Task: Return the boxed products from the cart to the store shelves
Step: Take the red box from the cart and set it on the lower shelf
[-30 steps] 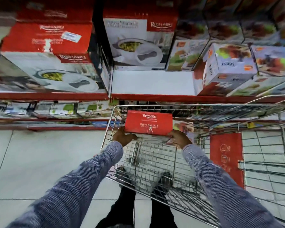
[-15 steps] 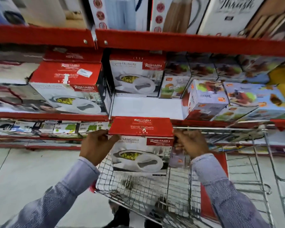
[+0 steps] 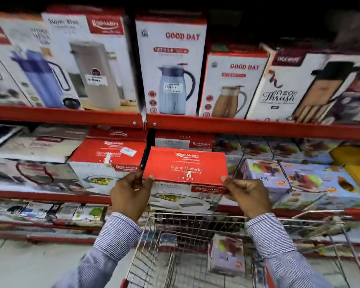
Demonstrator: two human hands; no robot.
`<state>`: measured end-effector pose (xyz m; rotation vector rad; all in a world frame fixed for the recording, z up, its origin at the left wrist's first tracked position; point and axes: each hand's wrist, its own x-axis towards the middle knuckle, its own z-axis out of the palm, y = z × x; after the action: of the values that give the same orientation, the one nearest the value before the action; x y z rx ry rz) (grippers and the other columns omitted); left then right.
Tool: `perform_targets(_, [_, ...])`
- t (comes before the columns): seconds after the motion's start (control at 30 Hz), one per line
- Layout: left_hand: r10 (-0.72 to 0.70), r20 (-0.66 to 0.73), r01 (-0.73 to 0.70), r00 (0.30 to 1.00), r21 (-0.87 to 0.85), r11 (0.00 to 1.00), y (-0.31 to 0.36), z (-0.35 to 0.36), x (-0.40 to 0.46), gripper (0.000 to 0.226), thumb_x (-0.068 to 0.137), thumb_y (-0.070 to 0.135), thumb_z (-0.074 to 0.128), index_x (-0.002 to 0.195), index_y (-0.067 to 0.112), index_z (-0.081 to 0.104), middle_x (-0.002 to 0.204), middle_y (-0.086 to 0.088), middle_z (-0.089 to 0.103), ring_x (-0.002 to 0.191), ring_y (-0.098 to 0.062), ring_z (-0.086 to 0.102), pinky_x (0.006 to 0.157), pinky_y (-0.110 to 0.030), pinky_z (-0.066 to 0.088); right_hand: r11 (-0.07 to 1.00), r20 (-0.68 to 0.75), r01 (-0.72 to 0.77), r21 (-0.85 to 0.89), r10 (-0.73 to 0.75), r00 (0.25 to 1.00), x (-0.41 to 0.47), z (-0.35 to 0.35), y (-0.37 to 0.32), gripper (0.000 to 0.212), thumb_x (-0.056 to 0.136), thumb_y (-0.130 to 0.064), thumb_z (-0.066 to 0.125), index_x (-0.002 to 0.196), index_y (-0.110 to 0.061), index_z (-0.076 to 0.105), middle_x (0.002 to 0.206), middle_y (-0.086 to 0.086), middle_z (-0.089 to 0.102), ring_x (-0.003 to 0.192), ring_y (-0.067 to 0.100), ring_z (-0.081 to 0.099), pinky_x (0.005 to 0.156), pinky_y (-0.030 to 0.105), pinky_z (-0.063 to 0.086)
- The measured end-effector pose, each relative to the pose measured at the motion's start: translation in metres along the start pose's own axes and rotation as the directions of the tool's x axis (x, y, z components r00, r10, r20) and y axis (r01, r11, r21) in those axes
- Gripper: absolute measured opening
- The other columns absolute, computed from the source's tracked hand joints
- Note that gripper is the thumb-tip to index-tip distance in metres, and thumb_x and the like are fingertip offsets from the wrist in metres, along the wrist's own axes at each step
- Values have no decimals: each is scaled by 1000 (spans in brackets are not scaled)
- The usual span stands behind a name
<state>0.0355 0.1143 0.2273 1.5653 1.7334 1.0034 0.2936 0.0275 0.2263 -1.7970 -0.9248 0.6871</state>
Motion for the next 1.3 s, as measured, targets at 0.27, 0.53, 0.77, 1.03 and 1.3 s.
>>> perform_targets(0.27, [-41,-35,40,999,-27,999,-4,21,15,22,86,27,68,103,13,72,72,4,64,66,-14,63,70,-21,39,997,-4,-38,64,39,999,24,27,10,27,80,-22,74,98,-3,75,86,9,76,61,7,73,55,13,55])
perform_targets(0.53, [-24,49,29,998,-98,995,-11,39,24,38,85,26,68,116,6,58,96,-5,74,84,-20,70,67,-15,44,991,45,-117,70,114,992,60,34,17,24,81,-27,73,96,-9,77,93,11,77,78,23,76,84,46,60])
perform_targets(0.77, [51,138,-57,989,40,998,-19,45,18,86,75,52,66,147,15,35,100,-28,66,79,-33,67,72,-41,59,991,17,-123,59,122,992,69,37,3,9,79,-32,75,71,-28,76,78,3,77,69,20,76,75,43,62])
perform_targets(1.03, [42,170,-22,984,-116,993,-26,46,-9,87,79,29,74,149,24,23,146,-7,50,123,-30,59,95,-52,54,997,214,-59,-50,69,974,52,26,23,54,81,-48,65,129,-23,59,126,-5,63,116,12,61,103,43,49])
perform_targets(1.3, [166,421,-245,892,142,959,-55,95,-71,90,82,36,69,153,18,16,160,-5,27,147,-25,28,117,-44,31,984,206,-158,-87,173,963,-1,-9,106,43,88,-19,65,130,-14,58,128,4,63,116,18,61,94,27,45])
